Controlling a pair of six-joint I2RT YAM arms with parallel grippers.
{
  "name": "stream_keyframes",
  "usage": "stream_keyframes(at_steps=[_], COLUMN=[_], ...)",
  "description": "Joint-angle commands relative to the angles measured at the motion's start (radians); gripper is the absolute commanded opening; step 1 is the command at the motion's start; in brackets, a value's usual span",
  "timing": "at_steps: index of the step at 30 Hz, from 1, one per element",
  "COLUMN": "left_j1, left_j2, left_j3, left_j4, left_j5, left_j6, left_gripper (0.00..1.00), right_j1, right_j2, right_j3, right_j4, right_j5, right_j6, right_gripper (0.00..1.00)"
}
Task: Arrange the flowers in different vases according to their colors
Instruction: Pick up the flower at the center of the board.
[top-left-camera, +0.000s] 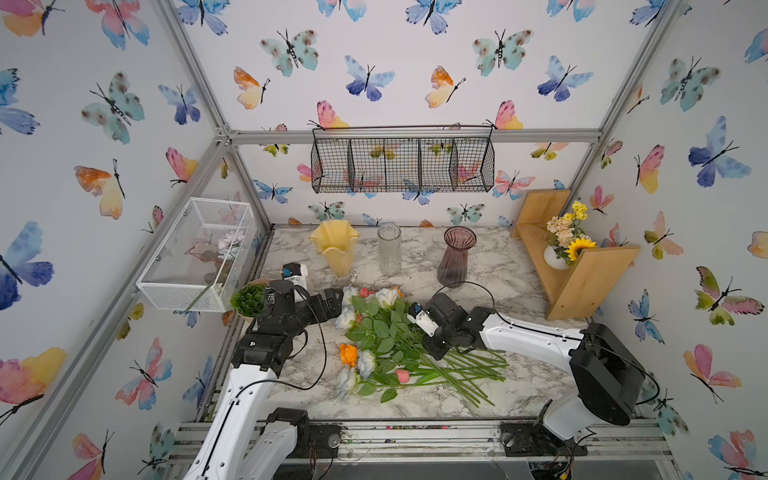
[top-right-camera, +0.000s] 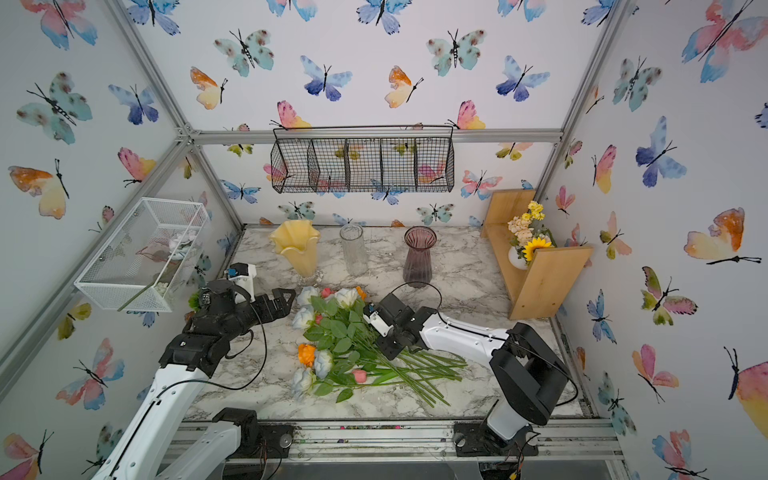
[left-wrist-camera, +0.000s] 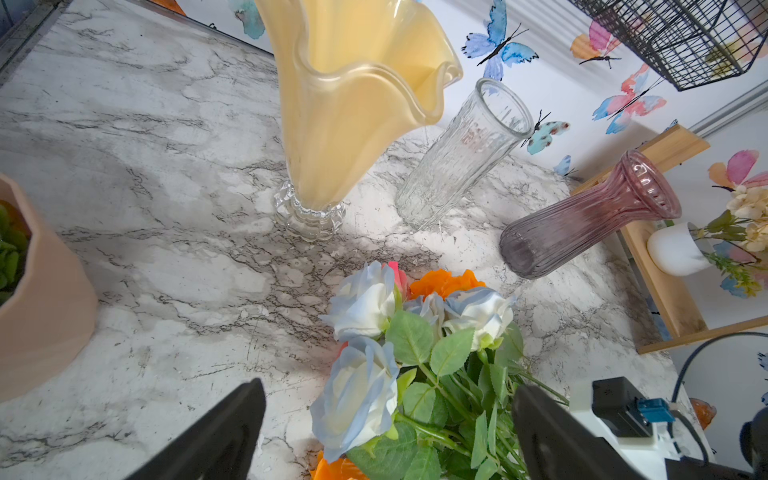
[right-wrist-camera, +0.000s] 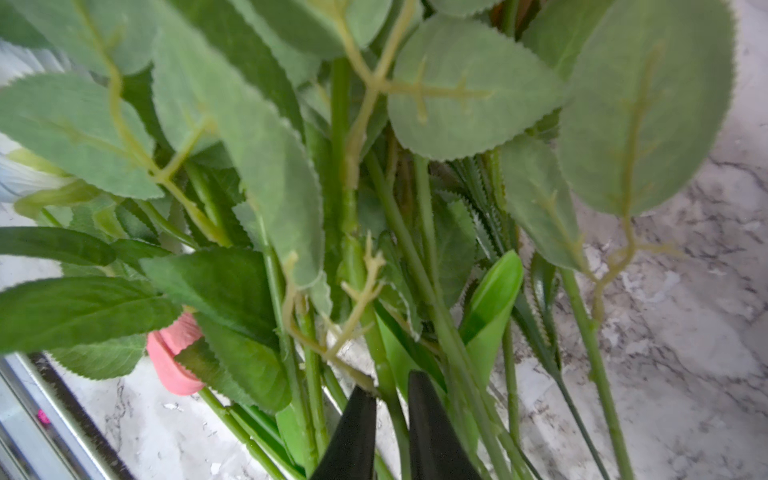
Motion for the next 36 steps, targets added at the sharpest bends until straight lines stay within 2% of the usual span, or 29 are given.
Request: stream_keyframes(at_steps=[1,8,21,31,36], left_j1=[0.0,-0.001,-0.001,-0.001,-0.001], left_j2=[-0.008,-0.011,-0.012,-0.022,-0.022], left_j3=[-0.012,-0.013,-0.013,-0.013,-0.013], left_j4=[-0.006,-0.006,-0.006,-0.006,-0.006], left_j5=[-0.001,-0.002,0.0,0.001,0.001], left_j6=[0.009,0.007,0.01,0.009,0.008], left_gripper=[0.99,0.99,0.99,0.99,0.99], right_j1=[0.007,0.007,0.006,-0.045,-0.107], right_j2=[0.013,-0.026,-0.111,-0.213,-0.294], right_j3=[-0.001,0.03,0.15,0.253,0.286], right_j4=[0.007,-0.028,-0.059,0.082,0.252], right_j5=[0.007,0.063,0.206,0.306,0.324], right_j6=[-0.006,-0.026,-0.082,-0.112,-0.101], right_gripper=[0.16,0.02,0.02,0.02,0.02])
